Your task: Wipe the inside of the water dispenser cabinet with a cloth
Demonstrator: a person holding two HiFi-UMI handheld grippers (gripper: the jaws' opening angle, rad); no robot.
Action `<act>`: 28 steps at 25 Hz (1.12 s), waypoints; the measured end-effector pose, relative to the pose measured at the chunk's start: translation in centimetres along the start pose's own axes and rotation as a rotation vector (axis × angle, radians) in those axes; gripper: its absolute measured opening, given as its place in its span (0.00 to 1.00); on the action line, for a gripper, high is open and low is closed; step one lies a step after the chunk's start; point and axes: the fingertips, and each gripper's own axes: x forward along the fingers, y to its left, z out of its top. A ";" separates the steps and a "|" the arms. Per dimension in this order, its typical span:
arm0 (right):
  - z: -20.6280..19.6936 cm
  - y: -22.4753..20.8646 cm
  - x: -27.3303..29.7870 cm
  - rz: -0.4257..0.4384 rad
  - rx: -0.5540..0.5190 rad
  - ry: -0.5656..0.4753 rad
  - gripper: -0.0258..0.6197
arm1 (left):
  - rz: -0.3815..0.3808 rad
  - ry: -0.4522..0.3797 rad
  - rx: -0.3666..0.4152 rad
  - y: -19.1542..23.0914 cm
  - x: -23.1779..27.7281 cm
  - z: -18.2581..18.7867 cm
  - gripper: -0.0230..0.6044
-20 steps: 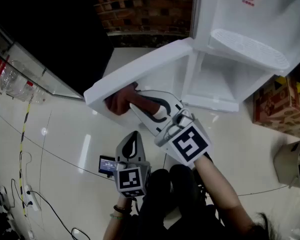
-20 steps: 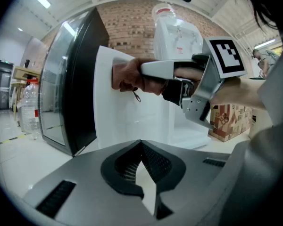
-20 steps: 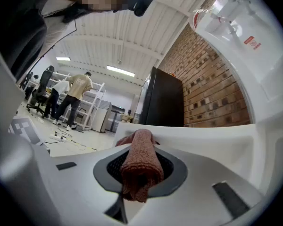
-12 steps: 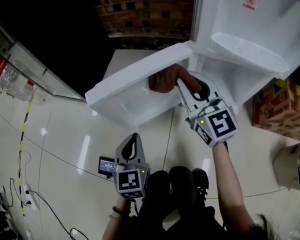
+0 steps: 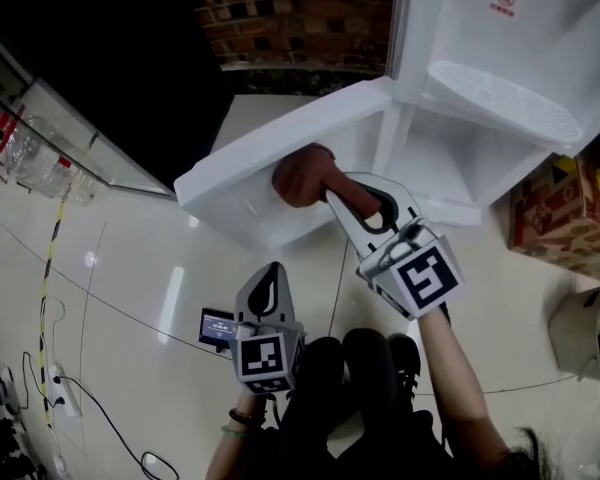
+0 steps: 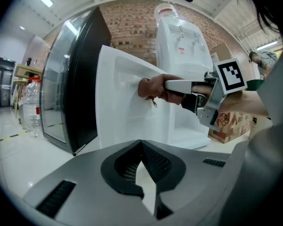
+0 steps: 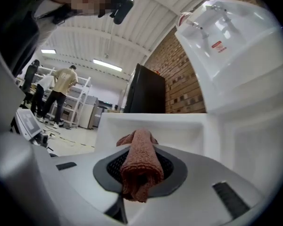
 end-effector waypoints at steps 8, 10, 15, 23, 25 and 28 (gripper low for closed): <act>-2.8 9.3 4.1 0.204 0.023 0.074 0.16 | 0.013 -0.010 -0.059 0.0 -0.4 0.6 0.04; -3.3 8.9 4.8 0.184 0.048 0.067 0.16 | 0.011 -0.010 -0.056 0.1 -0.5 0.4 0.04; -4.8 3.8 4.1 0.047 0.102 0.091 0.16 | 0.020 -0.014 -0.075 0.5 -0.6 0.6 0.04; -8.3 -7.6 -1.5 -0.268 0.109 0.167 0.16 | 0.010 -0.001 -0.049 0.9 -0.8 -0.3 0.04; -8.6 -8.9 -2.4 -0.307 0.110 0.177 0.16 | 0.005 0.007 -0.037 1.0 -0.7 -0.6 0.04; -9.0 -9.0 -2.7 -0.313 0.107 0.187 0.16 | 0.008 0.007 -0.038 0.9 -0.7 -0.6 0.04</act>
